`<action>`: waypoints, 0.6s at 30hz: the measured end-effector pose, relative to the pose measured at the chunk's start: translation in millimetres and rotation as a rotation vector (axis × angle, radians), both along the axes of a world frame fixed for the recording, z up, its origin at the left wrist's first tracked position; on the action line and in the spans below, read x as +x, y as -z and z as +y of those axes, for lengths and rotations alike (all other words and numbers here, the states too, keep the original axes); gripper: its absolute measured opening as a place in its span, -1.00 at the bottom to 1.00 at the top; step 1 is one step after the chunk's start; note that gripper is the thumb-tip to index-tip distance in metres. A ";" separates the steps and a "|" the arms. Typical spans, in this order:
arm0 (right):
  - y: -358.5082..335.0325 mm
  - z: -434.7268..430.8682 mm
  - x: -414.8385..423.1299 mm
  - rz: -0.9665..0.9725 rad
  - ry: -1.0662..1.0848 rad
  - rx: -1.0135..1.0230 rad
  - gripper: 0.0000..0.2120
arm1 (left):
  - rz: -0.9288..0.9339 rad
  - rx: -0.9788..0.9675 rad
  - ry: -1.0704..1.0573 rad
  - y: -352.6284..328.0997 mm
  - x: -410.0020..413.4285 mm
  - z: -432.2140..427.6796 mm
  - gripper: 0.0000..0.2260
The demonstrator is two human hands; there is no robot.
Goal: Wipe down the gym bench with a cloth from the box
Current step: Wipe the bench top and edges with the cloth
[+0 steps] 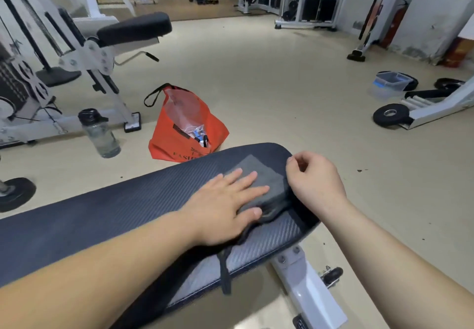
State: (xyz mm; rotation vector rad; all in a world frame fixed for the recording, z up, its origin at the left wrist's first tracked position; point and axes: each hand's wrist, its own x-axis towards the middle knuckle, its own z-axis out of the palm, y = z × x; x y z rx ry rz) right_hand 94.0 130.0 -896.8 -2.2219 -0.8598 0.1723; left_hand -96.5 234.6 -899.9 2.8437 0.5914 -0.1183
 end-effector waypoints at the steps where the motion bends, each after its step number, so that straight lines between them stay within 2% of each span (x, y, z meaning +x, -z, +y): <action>1: -0.4 2.4 -4.8 -0.001 -0.037 -0.011 -0.79 | 0.027 0.014 -0.122 0.1 1.2 22.9 -0.49; 3: -1.5 6.6 -14.5 -0.006 -0.101 -0.045 -0.77 | 0.075 0.021 -0.361 2.2 1.0 55.9 -0.46; 5: -2.1 10.9 -21.8 -0.042 -0.146 -0.085 -0.74 | 0.073 0.012 -0.453 6.4 -1.4 54.0 -0.45; 7: -2.6 15.7 -26.4 -0.083 -0.165 -0.100 -0.73 | 0.035 0.039 -0.408 8.1 -8.4 17.6 -0.45; 10: -6.3 24.8 -34.5 -0.127 -0.177 -0.095 -0.74 | -0.043 0.047 -0.200 4.3 -43.2 -44.4 -0.45; 13: -12.2 35.6 -53.0 -0.135 -0.224 -0.113 -0.74 | -0.018 0.002 -0.073 -2.3 -84.6 -44.8 -0.48; 15: -16.7 42.2 -69.8 -0.131 -0.278 -0.135 -0.75 | -0.023 0.011 -0.171 -0.2 -103.6 -13.1 -0.49; 18: -23.2 49.4 -96.8 -0.128 -0.379 -0.179 -0.75 | 0.028 0.022 -0.523 1.2 -133.3 37.7 -0.48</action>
